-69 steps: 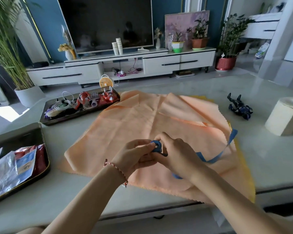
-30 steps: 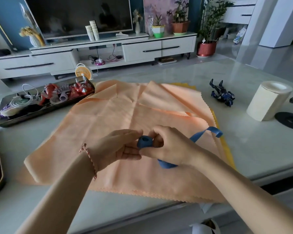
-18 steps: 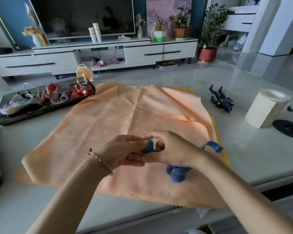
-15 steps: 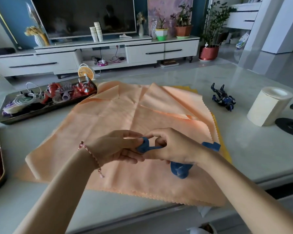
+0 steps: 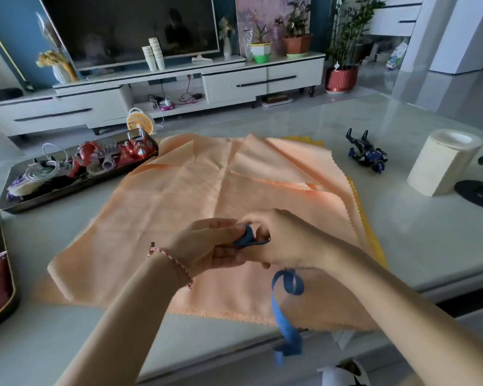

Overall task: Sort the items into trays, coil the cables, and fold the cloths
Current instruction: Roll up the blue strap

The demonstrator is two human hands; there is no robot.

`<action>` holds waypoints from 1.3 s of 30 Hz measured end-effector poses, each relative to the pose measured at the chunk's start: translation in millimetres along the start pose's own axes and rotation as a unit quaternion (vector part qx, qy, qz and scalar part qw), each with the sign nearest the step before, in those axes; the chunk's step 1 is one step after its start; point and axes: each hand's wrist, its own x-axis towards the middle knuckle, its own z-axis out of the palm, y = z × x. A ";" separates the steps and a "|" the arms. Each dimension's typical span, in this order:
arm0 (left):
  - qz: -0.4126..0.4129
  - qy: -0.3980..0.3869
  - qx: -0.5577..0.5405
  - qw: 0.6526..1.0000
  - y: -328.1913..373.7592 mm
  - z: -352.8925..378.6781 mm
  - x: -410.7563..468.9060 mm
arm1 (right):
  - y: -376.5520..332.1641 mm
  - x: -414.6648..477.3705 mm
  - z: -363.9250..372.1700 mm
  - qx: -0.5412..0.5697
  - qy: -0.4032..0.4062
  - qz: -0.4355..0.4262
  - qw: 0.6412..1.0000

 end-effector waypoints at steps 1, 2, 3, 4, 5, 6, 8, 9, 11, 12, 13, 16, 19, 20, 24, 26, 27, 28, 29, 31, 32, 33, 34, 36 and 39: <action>-0.016 -0.021 0.034 0.999 4.4 -4.5 -1.8 | -0.4 -2.1 -3.2 0.022 -0.033 0.000 0.999; -0.027 -0.040 0.063 0.997 8.3 -7.9 -3.1 | -0.7 -3.7 -5.7 0.037 -0.057 0.002 0.998; -0.031 -0.053 0.084 0.995 11.3 -9.8 -3.6 | -0.7 -5.2 -7.3 0.050 -0.068 0.005 0.996; -0.028 -0.055 0.093 0.994 13.2 -9.9 -2.8 | -1.0 -5.8 -8.2 0.059 -0.063 0.008 0.996; -0.020 -0.044 0.086 0.995 13.7 -8.4 -1.5 | -1.0 -5.9 -8.4 0.060 -0.039 0.009 0.997; -0.007 -0.022 0.065 0.998 12.6 -5.1 0.4 | -0.7 -5.6 -7.3 0.051 0.004 0.010 0.999; 0.023 0.024 0.001 0.999 5.3 4.9 5.1 | 1.2 -4.6 -4.0 -0.041 0.118 0.006 0.992; 0.033 0.034 -0.031 0.998 1.0 11.5 7.0 | 2.5 -4.3 -2.1 -0.110 0.164 0.001 0.980; 0.046 0.043 -0.078 0.995 -6.2 22.0 9.7 | 5.2 -3.5 2.0 -0.191 0.207 -0.007 0.959; 0.049 0.052 -0.085 0.994 -8.4 24.8 11.1 | 6.8 -3.3 3.2 -0.199 0.207 -0.009 0.958; 0.049 0.061 -0.076 0.994 -8.9 25.3 11.4 | 8.1 -3.5 3.3 -0.194 0.193 -0.006 0.962; 0.018 0.020 0.011 1.000 -3.6 15.9 8.2 | 8.2 -5.8 -5.0 -0.047 0.066 0.015 0.997; -0.024 -0.063 0.099 0.993 5.5 1.6 0.1 | 6.0 -10.6 -15.1 0.073 -0.075 0.016 0.994; -0.027 -0.075 0.111 0.991 6.6 -1.1 -1.8 | 5.2 -11.5 -15.3 0.079 -0.088 0.017 0.993; 0.028 0.000 0.048 0.998 -1.7 5.4 -3.7 | 2.7 -9.7 -6.8 0.058 0.033 0.025 0.997; 0.069 0.035 0.011 0.997 -9.1 16.4 -2.0 | 2.6 -8.1 -2.3 -0.038 0.133 0.009 0.990; 0.077 0.052 -0.015 0.996 -12.0 21.7 -0.5 | 2.7 -7.3 -0.8 -0.097 0.169 0.001 0.981; 0.077 0.070 -0.044 0.994 -13.7 26.1 1.3 | 1.9 -7.1 0.3 -0.145 0.188 -0.005 0.971; 0.073 0.085 -0.065 0.992 -13.8 28.7 2.6 | 1.1 -6.9 1.1 -0.167 0.193 -0.007 0.967; 0.057 0.093 -0.071 0.992 -11.6 29.5 3.9 | -0.1 -7.9 1.2 -0.155 0.172 -0.001 0.973; 0.048 0.086 -0.067 0.993 -9.5 27.5 4.4 | -0.2 -9.0 -0.5 -0.125 0.150 -0.001 0.981; 0.039 0.076 -0.062 0.994 -7.3 24.6 4.5 | -0.6 -10.0 -3.3 -0.084 0.120 -0.007 0.989; 0.030 0.062 -0.059 0.996 -4.7 21.6 4.3 | -1.6 -11.5 -6.5 -0.046 0.086 -0.019 0.995; 0.016 0.036 -0.053 0.998 0.3 16.8 3.1 | -4.9 -13.8 -13.2 0.005 0.037 -0.044 0.998; 0.011 0.016 -0.035 0.999 5.7 11.3 1.8 | -6.4 -15.9 -18.5 0.055 0.004 -0.044 0.997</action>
